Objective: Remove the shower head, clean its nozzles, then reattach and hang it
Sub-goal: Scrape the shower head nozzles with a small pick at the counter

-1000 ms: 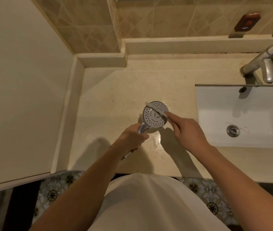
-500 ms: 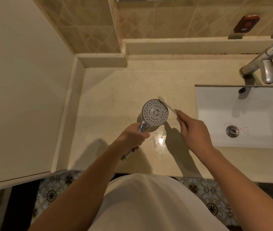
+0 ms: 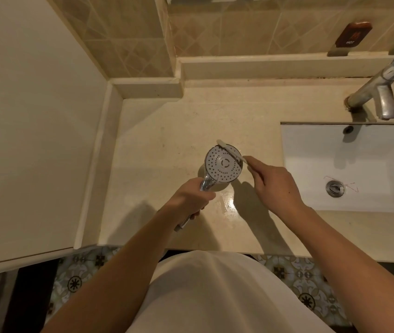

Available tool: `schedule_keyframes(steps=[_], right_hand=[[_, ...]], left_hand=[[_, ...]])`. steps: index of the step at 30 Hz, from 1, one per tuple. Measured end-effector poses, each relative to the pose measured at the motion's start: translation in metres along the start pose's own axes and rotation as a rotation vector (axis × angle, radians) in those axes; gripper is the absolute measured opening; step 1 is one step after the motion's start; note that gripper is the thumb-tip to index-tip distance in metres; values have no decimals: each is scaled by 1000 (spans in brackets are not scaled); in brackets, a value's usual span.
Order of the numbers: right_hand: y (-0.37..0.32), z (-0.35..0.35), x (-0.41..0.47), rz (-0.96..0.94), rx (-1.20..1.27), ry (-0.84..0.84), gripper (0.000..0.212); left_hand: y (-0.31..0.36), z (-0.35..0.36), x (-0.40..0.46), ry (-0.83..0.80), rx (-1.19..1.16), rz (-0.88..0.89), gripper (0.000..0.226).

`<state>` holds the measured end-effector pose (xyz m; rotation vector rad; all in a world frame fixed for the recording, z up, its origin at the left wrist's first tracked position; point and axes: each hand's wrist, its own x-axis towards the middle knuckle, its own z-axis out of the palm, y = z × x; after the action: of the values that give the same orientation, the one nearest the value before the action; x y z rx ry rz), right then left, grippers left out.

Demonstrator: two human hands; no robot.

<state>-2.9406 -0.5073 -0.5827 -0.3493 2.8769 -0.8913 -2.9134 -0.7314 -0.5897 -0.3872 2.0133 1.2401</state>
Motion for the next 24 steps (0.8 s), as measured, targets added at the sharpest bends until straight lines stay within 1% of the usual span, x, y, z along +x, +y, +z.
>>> schedule_keyframes(steps=[2, 4, 6, 8, 9, 10, 13, 15, 17, 19, 20, 21, 22, 24], right_hand=[[0, -2, 2, 15, -7, 21, 39], [-2, 2, -4, -29, 9, -26, 40], [-7, 8, -16, -102, -9, -161, 42], [-9, 11, -24, -178, -114, -293, 45], [-6, 10, -24, -187, -128, -285, 45], [-2, 7, -21, -169, -104, -238, 44], [7, -3, -10, -45, -22, -42, 37], [10, -7, -5, 7, -18, 4, 37], [8, -6, -8, -23, 0, -39, 39], [2, -1, -18, -116, -13, -176, 42], [0, 2, -23, -166, -56, -255, 43], [-1, 4, -27, -199, -102, -297, 44], [1, 4, -27, -204, -122, -287, 44], [8, 0, -20, -122, -78, -160, 42]], left_hand=[[0, 1, 0, 3, -1, -3, 23], [-2, 1, -1, 2, -10, -7, 25], [-3, 0, -2, 1, -15, -11, 25], [-3, -1, -3, 7, -14, -10, 20], [-3, -1, -3, 6, -16, -7, 19], [-3, -2, -3, 3, -19, -2, 19], [-3, -1, -2, -2, -32, 5, 23], [-2, 0, -1, -4, -35, 1, 23], [-3, 1, -1, -14, -31, -5, 20], [-5, 1, -1, -23, -41, -10, 13], [-6, 1, -1, -24, -44, -11, 10], [-7, 0, -1, -25, -43, -14, 10], [-7, 0, -2, -26, -41, -16, 10], [-7, -1, -1, -27, -44, -14, 10]])
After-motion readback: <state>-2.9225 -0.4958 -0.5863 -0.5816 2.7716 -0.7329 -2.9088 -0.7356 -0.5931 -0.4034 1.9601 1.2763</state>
